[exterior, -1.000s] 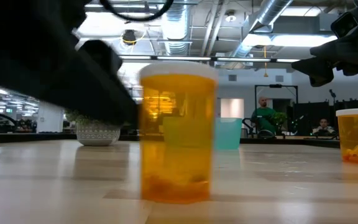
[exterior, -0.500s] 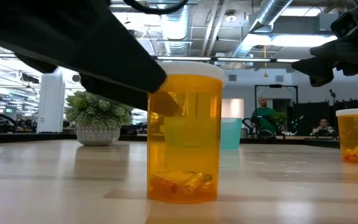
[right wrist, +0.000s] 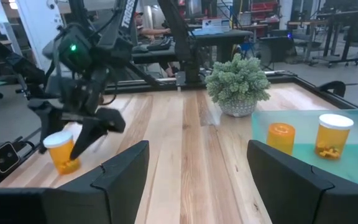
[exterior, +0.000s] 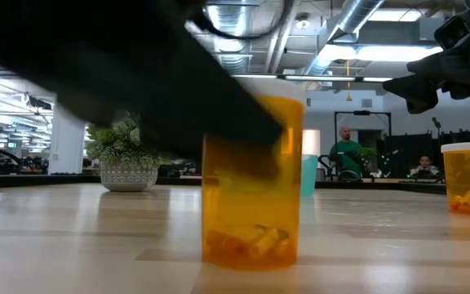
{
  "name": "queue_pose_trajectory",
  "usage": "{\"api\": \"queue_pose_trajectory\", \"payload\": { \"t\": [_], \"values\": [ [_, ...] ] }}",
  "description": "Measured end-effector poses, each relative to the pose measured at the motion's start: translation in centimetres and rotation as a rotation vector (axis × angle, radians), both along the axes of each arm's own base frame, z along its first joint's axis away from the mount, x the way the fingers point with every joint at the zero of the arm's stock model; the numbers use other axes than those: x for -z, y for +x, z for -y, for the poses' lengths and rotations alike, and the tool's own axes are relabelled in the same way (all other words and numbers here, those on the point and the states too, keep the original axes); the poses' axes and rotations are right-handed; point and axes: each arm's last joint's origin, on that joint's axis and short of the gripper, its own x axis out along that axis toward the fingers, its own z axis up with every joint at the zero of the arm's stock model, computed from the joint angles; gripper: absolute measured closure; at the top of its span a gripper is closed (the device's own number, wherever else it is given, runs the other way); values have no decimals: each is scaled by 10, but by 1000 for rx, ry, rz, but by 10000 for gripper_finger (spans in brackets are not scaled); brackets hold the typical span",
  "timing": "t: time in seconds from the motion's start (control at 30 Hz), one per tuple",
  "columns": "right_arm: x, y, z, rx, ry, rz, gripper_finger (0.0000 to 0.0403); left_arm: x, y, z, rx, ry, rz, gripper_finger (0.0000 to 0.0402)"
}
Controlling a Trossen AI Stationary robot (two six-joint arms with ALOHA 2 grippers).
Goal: Pick and place pill bottles into a basket
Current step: Put the orange pill bottle into the green bin
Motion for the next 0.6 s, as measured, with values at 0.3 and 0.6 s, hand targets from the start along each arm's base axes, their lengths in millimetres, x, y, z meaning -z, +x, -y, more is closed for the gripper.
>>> {"api": "queue_pose_trajectory", "payload": {
  "t": [0.3, 0.6],
  "values": [
    [0, 0, 0, 0, 0, -1, 137, -2, 13, 3, -12, 126, 49, 131],
    [0, 0, 0, 0, 0, 0, 137, -2, 15, 0, -25, 132, 39, 209]
  ]
}}
